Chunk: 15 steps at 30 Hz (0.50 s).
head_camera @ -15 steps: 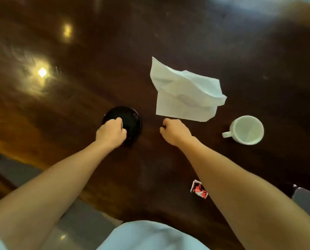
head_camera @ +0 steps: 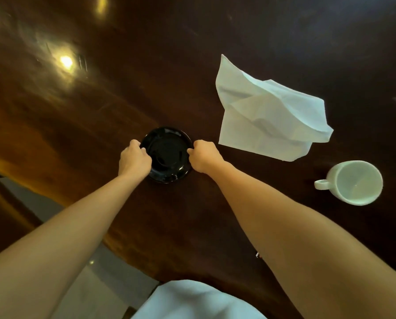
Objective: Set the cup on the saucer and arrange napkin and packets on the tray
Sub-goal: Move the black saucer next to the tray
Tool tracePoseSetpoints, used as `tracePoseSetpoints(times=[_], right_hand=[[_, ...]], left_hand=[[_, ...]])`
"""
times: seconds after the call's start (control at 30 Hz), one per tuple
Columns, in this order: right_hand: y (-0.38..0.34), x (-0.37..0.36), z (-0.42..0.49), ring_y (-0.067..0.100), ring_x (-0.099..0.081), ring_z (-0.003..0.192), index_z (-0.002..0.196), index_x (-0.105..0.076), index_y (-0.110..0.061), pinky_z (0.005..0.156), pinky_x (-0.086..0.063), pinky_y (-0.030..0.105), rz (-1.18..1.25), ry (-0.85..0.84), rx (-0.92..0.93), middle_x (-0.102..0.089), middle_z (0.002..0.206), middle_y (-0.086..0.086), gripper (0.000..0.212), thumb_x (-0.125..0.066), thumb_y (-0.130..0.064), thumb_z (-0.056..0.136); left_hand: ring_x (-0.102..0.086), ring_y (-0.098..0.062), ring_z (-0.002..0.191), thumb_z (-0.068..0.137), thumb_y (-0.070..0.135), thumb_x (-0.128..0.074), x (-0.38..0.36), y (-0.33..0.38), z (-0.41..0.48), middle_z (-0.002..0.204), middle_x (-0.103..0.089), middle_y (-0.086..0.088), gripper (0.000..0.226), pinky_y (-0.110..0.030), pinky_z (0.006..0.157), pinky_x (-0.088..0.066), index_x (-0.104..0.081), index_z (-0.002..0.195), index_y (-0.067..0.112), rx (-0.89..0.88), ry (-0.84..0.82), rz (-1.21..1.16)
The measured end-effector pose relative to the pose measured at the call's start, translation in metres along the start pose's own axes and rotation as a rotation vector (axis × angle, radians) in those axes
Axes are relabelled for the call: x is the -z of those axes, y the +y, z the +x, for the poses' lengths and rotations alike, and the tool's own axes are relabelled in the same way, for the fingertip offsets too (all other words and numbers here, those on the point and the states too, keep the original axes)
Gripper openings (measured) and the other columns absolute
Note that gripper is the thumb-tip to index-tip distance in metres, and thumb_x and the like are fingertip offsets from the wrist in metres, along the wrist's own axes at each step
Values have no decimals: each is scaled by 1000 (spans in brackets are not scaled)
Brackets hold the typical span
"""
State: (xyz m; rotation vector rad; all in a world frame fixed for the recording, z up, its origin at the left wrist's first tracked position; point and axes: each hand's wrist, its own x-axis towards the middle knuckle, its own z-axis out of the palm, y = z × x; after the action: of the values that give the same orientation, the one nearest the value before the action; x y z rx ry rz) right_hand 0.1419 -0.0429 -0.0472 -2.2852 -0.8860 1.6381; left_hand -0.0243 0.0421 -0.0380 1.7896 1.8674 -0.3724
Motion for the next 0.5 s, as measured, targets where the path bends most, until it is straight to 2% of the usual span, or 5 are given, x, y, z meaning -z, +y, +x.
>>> tracePoseSetpoints(times=[0.1, 0.2, 0.33, 0.4, 0.5], right_hand=[[7, 2, -8, 27, -64, 91, 119, -59, -8, 77, -57, 40, 11, 26, -32, -62, 110, 13, 29, -49, -29, 103], [19, 5, -25, 25, -62, 88, 119, -58, -7, 71, -53, 36, 6, 60, -71, -61, 109, 13, 30, -49, -30, 103], [44, 9, -60, 30, -64, 92, 118, -60, -6, 80, -57, 43, 32, 143, -113, -63, 110, 16, 31, -48, -30, 102], [59, 12, -82, 31, -63, 90, 118, -60, -5, 76, -55, 41, 14, 178, -122, -63, 109, 15, 31, -47, -28, 102], [87, 14, -116, 34, -65, 91, 113, -61, -3, 73, -51, 38, 18, 239, -146, -65, 108, 18, 30, -46, -26, 101]], left_hand=[[-63, -27, 90, 103, 23, -43, 0, 2, -5, 110, -56, -8, 13, -49, 76, -61, -52, 111, 16, -48, -44, -13], [-63, -26, 86, 104, 22, -43, 0, 10, -21, 104, -57, -6, 6, -47, 75, -60, -48, 105, 19, -90, -64, 14], [-62, -27, 89, 104, 22, -41, -5, 22, -49, 109, -56, -8, 19, -41, 67, -53, -49, 120, 14, -187, -109, 50], [-62, -27, 92, 104, 22, -41, -7, 30, -67, 115, -58, -11, 25, -39, 68, -51, -50, 125, 12, -264, -120, 52], [-63, -29, 93, 103, 23, -41, -9, 41, -96, 114, -61, -12, 26, -42, 74, -57, -51, 124, 11, -391, -160, 49]])
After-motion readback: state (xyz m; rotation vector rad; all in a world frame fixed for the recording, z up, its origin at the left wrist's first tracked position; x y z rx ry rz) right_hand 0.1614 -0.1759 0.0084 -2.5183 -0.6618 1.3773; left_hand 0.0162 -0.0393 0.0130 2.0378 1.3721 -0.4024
